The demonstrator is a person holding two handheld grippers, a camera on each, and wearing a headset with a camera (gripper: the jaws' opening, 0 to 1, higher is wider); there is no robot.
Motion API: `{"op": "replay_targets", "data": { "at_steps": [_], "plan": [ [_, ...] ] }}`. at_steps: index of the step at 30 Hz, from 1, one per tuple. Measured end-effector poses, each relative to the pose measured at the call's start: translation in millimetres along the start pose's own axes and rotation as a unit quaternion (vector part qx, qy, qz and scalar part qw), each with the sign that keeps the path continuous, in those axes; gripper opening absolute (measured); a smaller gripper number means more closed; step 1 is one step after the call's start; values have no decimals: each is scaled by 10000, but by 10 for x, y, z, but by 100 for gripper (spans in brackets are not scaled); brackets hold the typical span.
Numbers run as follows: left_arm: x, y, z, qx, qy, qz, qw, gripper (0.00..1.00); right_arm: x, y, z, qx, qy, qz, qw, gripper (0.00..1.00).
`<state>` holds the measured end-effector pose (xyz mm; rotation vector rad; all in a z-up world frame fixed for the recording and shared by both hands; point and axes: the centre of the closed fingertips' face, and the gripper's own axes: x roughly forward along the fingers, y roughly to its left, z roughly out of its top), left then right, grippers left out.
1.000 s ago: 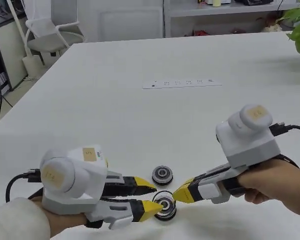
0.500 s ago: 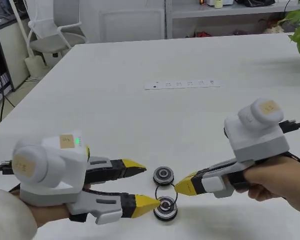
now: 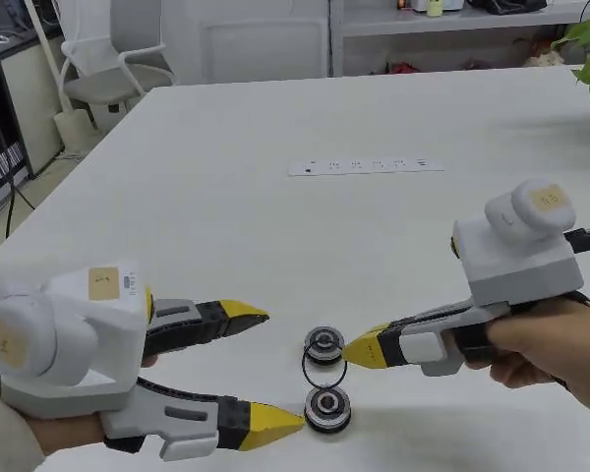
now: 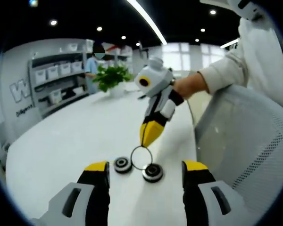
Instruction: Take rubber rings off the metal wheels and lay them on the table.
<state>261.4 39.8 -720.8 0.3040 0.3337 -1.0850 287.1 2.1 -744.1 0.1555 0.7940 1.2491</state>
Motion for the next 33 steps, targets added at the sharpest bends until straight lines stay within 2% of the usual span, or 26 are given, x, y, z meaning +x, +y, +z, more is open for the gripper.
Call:
{"op": "replay_targets", "data": {
  "at_steps": [4,7,13,18,26,33],
  "plan": [
    [-62,74,41,0,-94,219,9997,71,-5,22,31,6,-63,24,10000,0],
    [-111,81,48,-61,-146,297,9994,74,-8,43,59,8,-115,44,9999,0],
    [-230,30,-116,-201,-53,420,9989,78,4,88,93,-8,-169,94,9998,0],
    [-289,80,-162,-458,-121,563,9973,85,16,137,129,-11,-232,151,9996,0],
    [-270,23,-327,-601,46,327,9976,91,52,198,164,-1,-294,204,9994,0],
    [-264,13,-391,-760,70,245,9968,93,134,242,126,-50,-207,222,9995,0]
  ]
}}
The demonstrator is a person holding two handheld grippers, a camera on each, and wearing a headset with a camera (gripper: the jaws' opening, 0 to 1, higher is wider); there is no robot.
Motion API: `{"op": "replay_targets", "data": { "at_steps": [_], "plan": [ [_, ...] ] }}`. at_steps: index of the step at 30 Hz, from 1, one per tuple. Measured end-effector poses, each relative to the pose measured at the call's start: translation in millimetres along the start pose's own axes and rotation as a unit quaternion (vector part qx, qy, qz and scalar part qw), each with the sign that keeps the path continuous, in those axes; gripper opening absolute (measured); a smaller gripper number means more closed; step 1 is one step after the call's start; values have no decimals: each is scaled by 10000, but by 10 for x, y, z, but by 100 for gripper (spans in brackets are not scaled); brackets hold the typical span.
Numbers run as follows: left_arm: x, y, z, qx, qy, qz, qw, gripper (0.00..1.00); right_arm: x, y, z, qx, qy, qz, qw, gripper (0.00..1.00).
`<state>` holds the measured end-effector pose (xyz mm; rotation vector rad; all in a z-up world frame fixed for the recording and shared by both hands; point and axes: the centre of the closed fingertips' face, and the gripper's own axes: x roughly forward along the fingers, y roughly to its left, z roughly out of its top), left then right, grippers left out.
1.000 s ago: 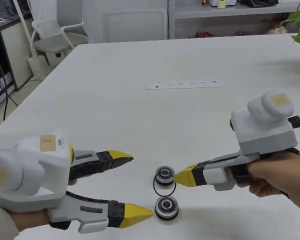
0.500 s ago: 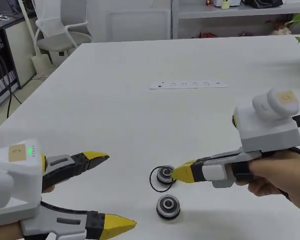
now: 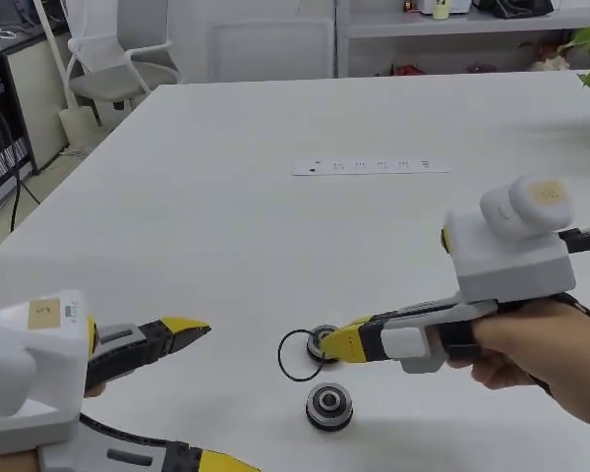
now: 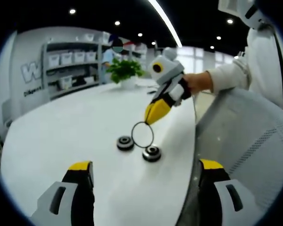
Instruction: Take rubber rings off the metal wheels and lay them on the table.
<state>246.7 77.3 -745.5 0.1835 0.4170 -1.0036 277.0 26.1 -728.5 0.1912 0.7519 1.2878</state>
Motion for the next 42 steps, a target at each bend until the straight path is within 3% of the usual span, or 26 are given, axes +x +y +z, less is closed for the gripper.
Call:
{"op": "replay_targets", "data": {
  "at_steps": [8,12,16,20,24,42],
  "plan": [
    [10,-28,-43,-28,91,-73,9999,93,170,66,-2,48,-104,53,9999,0],
    [17,-48,-51,-28,113,-117,9999,93,229,31,-67,38,-22,-42,10000,0],
    [24,-68,-61,-49,138,-158,9998,93,293,-12,-121,282,-75,-64,9996,0],
    [28,-82,-67,-25,165,-181,9997,93,386,-2,-225,184,121,-52,9997,0],
    [34,-100,-70,-50,168,-220,9996,93,470,17,-343,415,222,34,9989,0],
    [47,-129,-96,-85,234,-294,9993,92,539,-51,-413,-74,364,-203,9991,0]
  ]
}}
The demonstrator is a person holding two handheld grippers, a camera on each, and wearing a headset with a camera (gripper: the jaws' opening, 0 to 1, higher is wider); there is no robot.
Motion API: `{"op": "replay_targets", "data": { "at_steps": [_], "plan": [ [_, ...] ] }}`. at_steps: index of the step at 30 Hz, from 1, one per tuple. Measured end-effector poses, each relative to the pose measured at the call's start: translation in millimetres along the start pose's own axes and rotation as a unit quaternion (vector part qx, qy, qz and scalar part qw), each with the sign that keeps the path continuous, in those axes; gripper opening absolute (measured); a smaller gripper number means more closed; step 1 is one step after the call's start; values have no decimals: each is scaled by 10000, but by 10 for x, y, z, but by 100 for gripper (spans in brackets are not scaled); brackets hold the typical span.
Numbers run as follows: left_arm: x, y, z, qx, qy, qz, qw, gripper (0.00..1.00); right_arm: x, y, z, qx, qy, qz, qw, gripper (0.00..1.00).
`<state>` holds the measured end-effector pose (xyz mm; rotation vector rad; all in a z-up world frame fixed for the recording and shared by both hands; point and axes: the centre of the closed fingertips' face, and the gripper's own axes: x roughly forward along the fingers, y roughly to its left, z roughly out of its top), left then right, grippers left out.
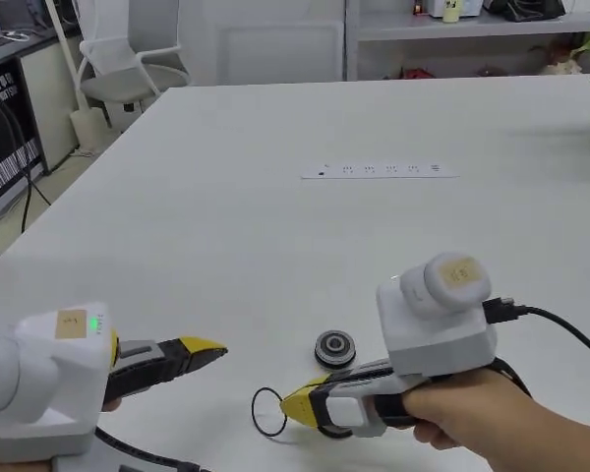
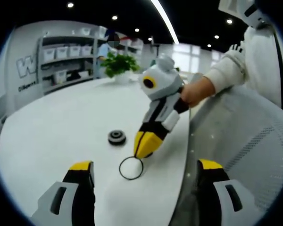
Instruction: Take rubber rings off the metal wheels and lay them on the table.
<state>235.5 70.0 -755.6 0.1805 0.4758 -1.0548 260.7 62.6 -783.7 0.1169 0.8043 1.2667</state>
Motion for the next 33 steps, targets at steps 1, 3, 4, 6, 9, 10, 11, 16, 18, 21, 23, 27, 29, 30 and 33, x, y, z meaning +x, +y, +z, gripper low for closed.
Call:
{"op": "replay_targets", "data": {
  "at_steps": [1,3,4,6,9,10,11,16,18,21,23,27,29,30,33],
  "plan": [
    [0,-2,-1,-3,4,-5,10000,92,-3,-11,-2,-28,10,-24,10000,0],
    [0,-2,-3,-5,9,-5,10000,91,-8,-30,1,-108,15,-70,9999,0],
    [-1,-1,-3,-5,9,-2,10000,91,-9,-30,0,-113,18,-75,9999,1],
    [-3,5,-4,-8,15,15,10000,90,-11,-32,-2,-133,28,-82,9999,2],
    [-9,17,4,-17,-7,48,10000,89,-13,-33,3,-202,38,-108,9997,4],
    [-10,19,4,-33,-12,49,10000,89,-13,-34,4,-206,34,-105,9997,5],
    [-9,17,3,-43,-9,43,10000,89,-13,-30,4,-212,33,-93,9997,6],
    [-5,10,-5,-57,12,31,10000,88,-13,-36,-3,-299,71,-115,9995,7],
    [-6,13,-1,-74,-1,39,10000,88,-14,-44,-2,-339,78,-135,9993,9],
    [-5,15,-11,-73,22,38,10000,87,-15,-50,-1,-397,79,-158,9991,12],
    [-4,13,-19,-64,44,33,10000,87,-13,-49,-1,-489,90,-180,9986,14],
    [-3,16,-20,-74,47,40,10000,87,-15,-69,12,-648,80,-248,9976,20],
    [-3,17,-20,-70,49,42,10000,87,-19,-77,9,-644,91,-254,9976,20],
    [-3,17,-19,-69,49,42,10000,87,-20,-80,10,-645,91,-256,9975,20],
    [-6,22,-20,-71,47,52,10000,87,-37,-95,29,-668,68,-276,9974,20]
  ]
}}
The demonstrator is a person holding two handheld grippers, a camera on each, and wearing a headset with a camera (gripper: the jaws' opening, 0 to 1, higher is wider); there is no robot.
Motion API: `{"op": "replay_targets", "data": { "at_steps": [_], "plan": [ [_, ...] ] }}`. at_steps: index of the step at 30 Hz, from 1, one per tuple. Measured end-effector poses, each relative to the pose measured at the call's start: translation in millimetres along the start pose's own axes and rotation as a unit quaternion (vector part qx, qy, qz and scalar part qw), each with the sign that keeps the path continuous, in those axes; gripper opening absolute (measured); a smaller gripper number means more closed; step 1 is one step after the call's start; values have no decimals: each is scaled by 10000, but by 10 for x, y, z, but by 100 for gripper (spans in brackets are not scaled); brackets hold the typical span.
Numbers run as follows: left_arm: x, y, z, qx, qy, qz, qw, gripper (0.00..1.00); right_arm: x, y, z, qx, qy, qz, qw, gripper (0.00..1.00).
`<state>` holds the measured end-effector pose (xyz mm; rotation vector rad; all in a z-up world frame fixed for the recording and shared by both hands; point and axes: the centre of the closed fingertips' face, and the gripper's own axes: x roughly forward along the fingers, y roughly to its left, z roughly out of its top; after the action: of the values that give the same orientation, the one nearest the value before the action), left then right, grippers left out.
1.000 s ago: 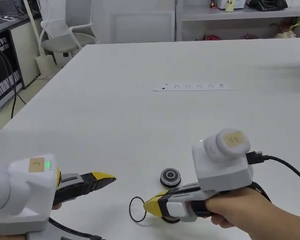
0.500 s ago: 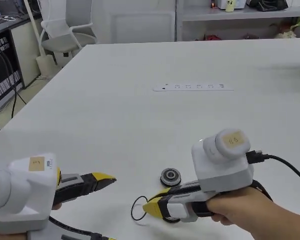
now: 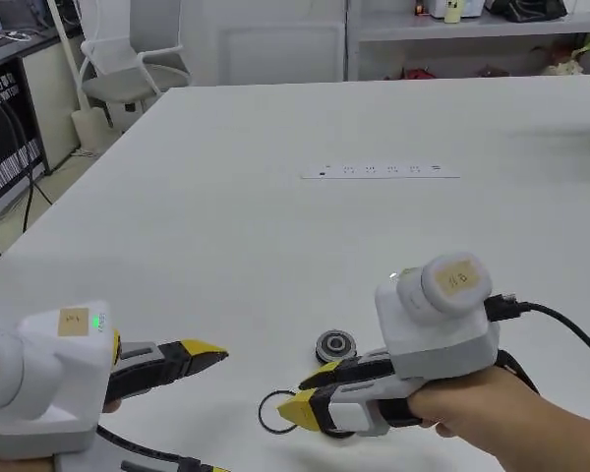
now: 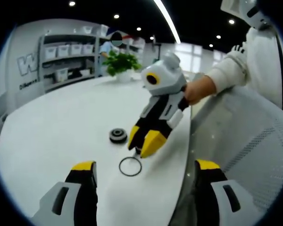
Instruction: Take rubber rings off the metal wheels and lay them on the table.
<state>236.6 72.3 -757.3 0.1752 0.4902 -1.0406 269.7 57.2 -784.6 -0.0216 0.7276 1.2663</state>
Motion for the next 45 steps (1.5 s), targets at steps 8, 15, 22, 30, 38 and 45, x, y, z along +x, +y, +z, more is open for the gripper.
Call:
{"op": "replay_targets", "data": {
  "at_steps": [8,15,22,30,38,45],
  "plan": [
    [-2,3,2,6,-5,10,10000,87,-42,-27,47,-38,-45,-42,10000,22],
    [0,-7,-5,-7,16,0,10000,87,-87,-37,91,-216,-66,-80,9997,25],
    [-2,-3,-1,-19,8,15,10000,87,-150,-45,150,-379,-92,-84,9992,30],
    [-5,3,2,-22,2,18,10000,87,-263,-43,285,-552,-258,-69,9981,32],
    [-7,10,-2,-22,4,18,10000,87,-394,-63,368,-649,-395,-70,9971,36],
    [-22,23,51,-29,-117,43,9999,87,-506,-120,417,-739,-484,-115,9960,36]
  ]
}}
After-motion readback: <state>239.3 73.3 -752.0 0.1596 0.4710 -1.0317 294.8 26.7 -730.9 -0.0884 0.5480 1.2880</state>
